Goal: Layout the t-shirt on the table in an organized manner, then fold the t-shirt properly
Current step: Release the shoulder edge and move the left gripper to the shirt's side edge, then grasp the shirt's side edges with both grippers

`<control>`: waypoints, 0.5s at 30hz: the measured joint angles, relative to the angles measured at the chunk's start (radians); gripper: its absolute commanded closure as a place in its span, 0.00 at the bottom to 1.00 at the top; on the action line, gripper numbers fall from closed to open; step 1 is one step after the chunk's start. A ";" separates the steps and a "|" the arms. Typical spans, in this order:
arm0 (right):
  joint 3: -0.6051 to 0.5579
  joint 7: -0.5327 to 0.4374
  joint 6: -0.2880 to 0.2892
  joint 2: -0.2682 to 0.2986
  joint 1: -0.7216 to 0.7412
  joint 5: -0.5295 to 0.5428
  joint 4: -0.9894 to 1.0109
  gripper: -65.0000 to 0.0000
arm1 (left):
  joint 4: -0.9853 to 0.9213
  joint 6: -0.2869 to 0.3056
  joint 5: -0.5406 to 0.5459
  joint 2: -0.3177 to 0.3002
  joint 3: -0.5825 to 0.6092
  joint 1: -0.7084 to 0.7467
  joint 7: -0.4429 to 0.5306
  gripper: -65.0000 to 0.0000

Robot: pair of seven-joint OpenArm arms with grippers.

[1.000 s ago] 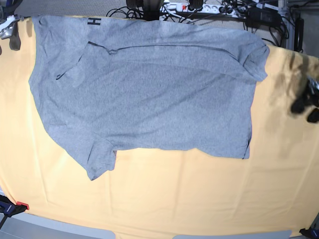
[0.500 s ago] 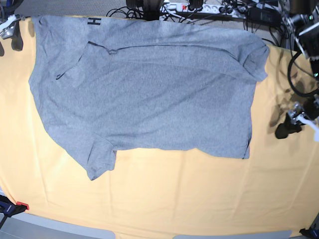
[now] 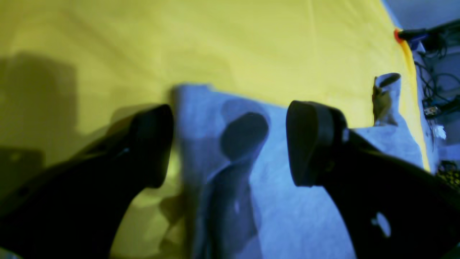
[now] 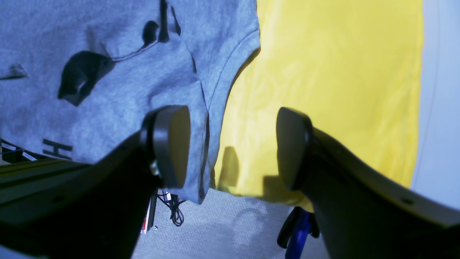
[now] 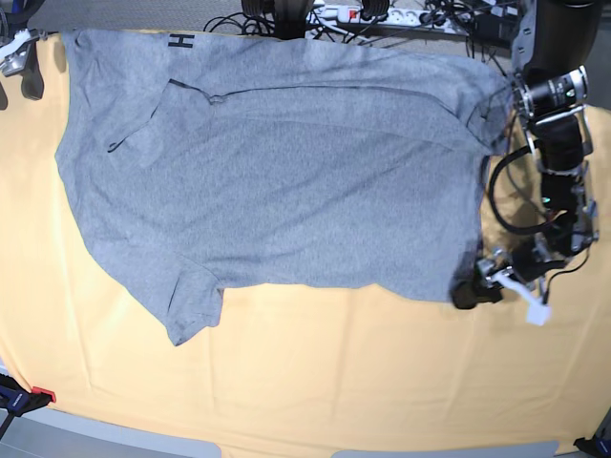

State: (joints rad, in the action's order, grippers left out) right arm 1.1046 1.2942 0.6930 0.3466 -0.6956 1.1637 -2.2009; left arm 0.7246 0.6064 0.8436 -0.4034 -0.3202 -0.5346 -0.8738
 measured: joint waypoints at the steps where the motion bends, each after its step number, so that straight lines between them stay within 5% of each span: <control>1: 0.000 0.000 0.000 0.000 0.000 0.000 0.000 0.40 | -0.001 0.002 -0.006 0.011 0.012 0.000 0.007 0.24; 7: 0.000 0.000 0.000 0.000 0.000 0.000 0.000 0.40 | -0.001 0.032 -0.002 0.038 0.093 -0.009 0.014 0.26; 9: 0.000 0.000 0.000 0.000 0.000 0.025 0.000 0.40 | -0.001 0.062 0.021 0.040 0.112 -0.009 -0.010 0.41; 12: -0.011 0.000 0.000 0.000 0.029 0.041 0.000 0.40 | -0.003 0.079 0.006 0.040 0.117 -0.010 -0.056 0.98; 15: -0.064 -0.035 0.000 -0.001 0.097 0.035 0.002 0.40 | -0.006 0.075 0.001 0.040 0.117 -0.013 -0.069 1.00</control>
State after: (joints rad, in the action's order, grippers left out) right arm 1.0409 1.2587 0.6930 0.3458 -0.5991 1.1984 -2.1990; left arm 0.7181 0.6815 0.8444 -0.3637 -0.2031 -0.5472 -0.9432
